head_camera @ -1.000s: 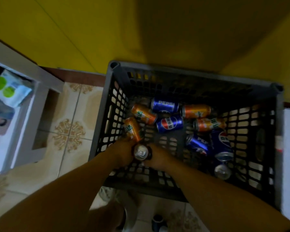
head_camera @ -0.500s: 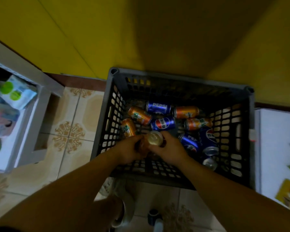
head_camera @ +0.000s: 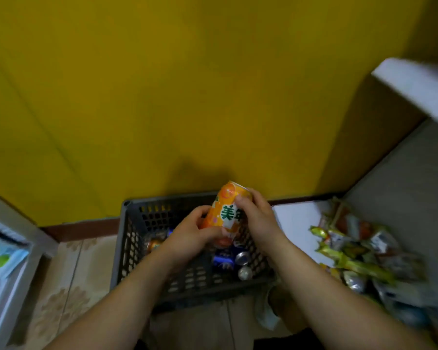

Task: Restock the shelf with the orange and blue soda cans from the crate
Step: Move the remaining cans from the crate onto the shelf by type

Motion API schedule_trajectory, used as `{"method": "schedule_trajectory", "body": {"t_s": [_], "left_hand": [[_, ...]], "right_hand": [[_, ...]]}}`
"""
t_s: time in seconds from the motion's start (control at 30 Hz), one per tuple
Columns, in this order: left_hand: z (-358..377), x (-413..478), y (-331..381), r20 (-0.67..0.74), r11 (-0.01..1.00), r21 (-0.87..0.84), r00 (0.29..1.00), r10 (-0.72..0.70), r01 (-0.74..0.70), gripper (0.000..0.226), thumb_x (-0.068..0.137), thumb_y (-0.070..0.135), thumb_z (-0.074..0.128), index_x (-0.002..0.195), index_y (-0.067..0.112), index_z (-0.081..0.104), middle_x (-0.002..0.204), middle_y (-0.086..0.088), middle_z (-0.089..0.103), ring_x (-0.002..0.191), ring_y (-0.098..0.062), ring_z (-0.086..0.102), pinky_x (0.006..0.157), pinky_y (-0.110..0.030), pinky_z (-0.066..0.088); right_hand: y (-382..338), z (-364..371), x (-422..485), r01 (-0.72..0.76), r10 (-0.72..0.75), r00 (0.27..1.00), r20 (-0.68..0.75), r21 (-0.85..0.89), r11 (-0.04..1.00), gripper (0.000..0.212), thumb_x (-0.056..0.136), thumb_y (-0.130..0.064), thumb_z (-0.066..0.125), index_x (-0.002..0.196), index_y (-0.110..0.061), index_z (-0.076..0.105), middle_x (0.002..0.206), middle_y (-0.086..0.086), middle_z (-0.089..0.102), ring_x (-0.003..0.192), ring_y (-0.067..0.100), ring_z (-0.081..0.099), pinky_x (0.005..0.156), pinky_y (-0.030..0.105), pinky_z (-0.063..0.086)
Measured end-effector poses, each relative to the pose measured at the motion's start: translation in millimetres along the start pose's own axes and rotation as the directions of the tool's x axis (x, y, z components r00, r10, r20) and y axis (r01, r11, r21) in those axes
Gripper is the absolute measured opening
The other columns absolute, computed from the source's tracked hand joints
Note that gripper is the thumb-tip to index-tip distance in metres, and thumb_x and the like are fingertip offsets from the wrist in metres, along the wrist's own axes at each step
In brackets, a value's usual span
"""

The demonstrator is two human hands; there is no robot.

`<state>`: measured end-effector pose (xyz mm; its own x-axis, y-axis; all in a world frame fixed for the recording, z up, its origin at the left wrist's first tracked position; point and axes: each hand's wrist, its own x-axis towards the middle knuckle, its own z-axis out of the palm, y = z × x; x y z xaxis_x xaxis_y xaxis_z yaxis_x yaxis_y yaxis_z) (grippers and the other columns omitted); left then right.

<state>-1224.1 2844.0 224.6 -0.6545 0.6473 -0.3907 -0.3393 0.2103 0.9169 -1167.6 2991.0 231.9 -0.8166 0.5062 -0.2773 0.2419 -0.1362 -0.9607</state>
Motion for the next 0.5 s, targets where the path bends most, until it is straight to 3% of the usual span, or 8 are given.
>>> {"method": "schedule_trajectory", "body": {"t_s": [0.1, 0.2, 0.27, 0.37, 0.43, 0.5], "left_hand": [[37.1, -22.6, 43.1, 0.116, 0.997, -0.020, 0.990, 0.079, -0.078, 0.062, 0.058, 0.024, 0.075, 0.117, 0.023, 0.054, 0.105, -0.005, 0.069, 0.094, -0.024, 0.069, 0.087, -0.046, 0.054], [80.8, -46.1, 85.4, 0.172, 0.968, 0.053, 0.957, 0.232, -0.245, 0.076, 0.045, 0.023, 0.082, 0.116, 0.025, 0.054, 0.104, 0.001, 0.070, 0.093, -0.013, 0.069, 0.082, -0.029, 0.054], [112.5, -60.6, 109.0, 0.205, 0.936, 0.109, 0.929, 0.308, -0.334, 0.089, 0.038, 0.027, 0.082, 0.121, 0.020, 0.051, 0.107, 0.001, 0.067, 0.091, -0.010, 0.068, 0.082, -0.024, 0.053], [162.2, -79.1, 138.4, 0.287, 0.890, 0.133, 0.877, 0.387, -0.436, 0.070, 0.063, 0.007, 0.083, 0.122, 0.020, 0.047, 0.102, 0.006, 0.063, 0.084, -0.003, 0.063, 0.066, -0.010, 0.051], [193.0, -85.6, 152.6, 0.365, 0.871, 0.136, 0.841, 0.400, -0.473, 0.059, 0.075, 0.000, 0.074, 0.123, 0.022, 0.048, 0.102, 0.007, 0.063, 0.088, -0.004, 0.063, 0.072, -0.014, 0.054], [224.4, -88.7, 161.9, 0.462, 0.868, 0.119, 0.801, 0.381, -0.482, 0.061, 0.076, 0.003, 0.074, 0.129, 0.017, 0.049, 0.107, 0.002, 0.065, 0.097, -0.014, 0.065, 0.090, -0.032, 0.054]], "right_hand": [[-53.0, -30.8, -34.0, 0.104, -0.106, 0.986, -0.126, -0.022, 0.994, 0.047, 0.070, -0.040, 0.073, 0.107, -0.014, 0.061, 0.100, 0.009, 0.068, 0.082, 0.019, 0.067, 0.069, 0.033, 0.055], [-96.9, -67.7, -71.8, 0.219, -0.241, 0.930, -0.277, -0.106, 0.970, 0.035, 0.078, -0.038, 0.077, 0.103, -0.021, 0.059, 0.099, 0.002, 0.069, 0.087, 0.016, 0.067, 0.076, 0.033, 0.056], [-120.3, -96.5, -97.9, 0.282, -0.312, 0.900, -0.303, -0.139, 0.949, 0.035, 0.082, -0.034, 0.073, 0.110, -0.021, 0.057, 0.103, 0.001, 0.068, 0.090, 0.014, 0.066, 0.079, 0.032, 0.055], [-149.6, -142.3, -141.2, 0.306, -0.357, 0.888, -0.290, -0.207, 0.929, 0.051, 0.080, -0.029, 0.075, 0.123, -0.026, 0.048, 0.108, -0.001, 0.064, 0.094, 0.015, 0.066, 0.080, 0.034, 0.055], [-164.3, -171.2, -171.4, 0.307, -0.372, 0.858, -0.353, -0.227, 0.924, 0.062, 0.068, -0.037, 0.079, 0.122, -0.030, 0.048, 0.108, -0.001, 0.065, 0.095, 0.018, 0.068, 0.083, 0.042, 0.057], [-174.5, -197.3, -199.2, 0.309, -0.384, 0.813, -0.437, -0.235, 0.921, 0.074, 0.053, -0.049, 0.078, 0.119, -0.033, 0.049, 0.108, -0.001, 0.065, 0.095, 0.021, 0.069, 0.083, 0.048, 0.058]]}}
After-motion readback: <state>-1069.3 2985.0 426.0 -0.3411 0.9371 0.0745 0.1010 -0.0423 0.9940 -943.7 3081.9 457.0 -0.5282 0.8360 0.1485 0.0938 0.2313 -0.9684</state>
